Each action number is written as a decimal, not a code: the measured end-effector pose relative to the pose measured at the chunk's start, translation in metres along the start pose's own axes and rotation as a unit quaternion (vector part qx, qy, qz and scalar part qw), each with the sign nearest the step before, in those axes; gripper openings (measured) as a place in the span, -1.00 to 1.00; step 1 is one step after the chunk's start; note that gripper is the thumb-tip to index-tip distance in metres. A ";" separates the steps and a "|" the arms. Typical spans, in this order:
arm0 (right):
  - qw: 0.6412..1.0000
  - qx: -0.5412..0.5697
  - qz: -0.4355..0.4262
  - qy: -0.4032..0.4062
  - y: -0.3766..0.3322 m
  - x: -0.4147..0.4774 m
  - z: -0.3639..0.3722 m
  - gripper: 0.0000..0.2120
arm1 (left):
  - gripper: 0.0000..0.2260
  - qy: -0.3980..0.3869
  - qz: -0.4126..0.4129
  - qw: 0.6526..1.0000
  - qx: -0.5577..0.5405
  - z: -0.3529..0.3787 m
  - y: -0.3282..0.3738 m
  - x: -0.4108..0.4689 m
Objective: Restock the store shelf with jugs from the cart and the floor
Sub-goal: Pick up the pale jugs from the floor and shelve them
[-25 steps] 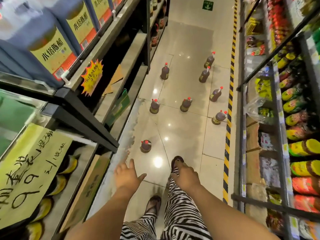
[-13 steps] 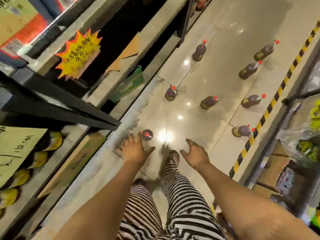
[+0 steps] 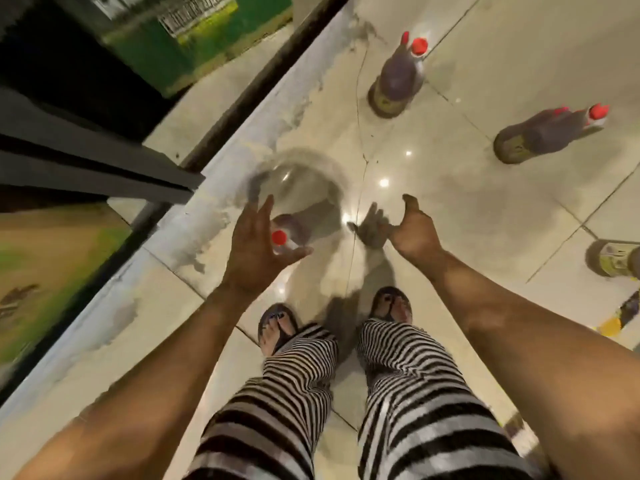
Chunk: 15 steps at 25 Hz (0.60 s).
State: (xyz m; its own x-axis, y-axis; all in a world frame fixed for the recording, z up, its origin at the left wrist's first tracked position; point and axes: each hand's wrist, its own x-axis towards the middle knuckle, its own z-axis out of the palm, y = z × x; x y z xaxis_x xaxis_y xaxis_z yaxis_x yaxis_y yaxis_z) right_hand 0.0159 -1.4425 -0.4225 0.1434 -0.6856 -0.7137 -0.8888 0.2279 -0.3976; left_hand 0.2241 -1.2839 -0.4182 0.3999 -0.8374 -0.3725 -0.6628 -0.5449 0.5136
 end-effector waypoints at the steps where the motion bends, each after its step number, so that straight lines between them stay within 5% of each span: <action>1: 1.000 0.002 -0.017 0.006 0.006 0.031 0.019 -0.29 | 0.03 0.010 0.032 0.999 -0.007 0.020 -0.023 0.008; 6: 0.990 0.031 -0.131 0.045 0.011 0.148 0.084 -0.22 | 0.17 0.060 0.155 0.983 -0.073 0.097 -0.107 0.035; 10: 0.976 0.070 -0.181 0.101 0.009 0.195 0.114 -0.30 | 0.28 0.060 0.084 0.966 -0.237 0.128 -0.111 0.045; 15: 0.966 0.069 -0.210 0.133 0.008 0.229 0.116 -0.36 | 0.27 0.005 0.075 0.966 -0.248 0.134 -0.133 0.061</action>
State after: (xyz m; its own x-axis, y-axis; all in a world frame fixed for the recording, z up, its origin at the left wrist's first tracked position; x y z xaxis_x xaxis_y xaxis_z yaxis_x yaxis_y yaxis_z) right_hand 0.0923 -1.5176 -0.6554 0.3445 -0.8874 -0.3064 -0.7073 -0.0308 -0.7062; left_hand 0.2520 -1.2570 -0.6134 0.3314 -0.9072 -0.2590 -0.3290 -0.3685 0.8695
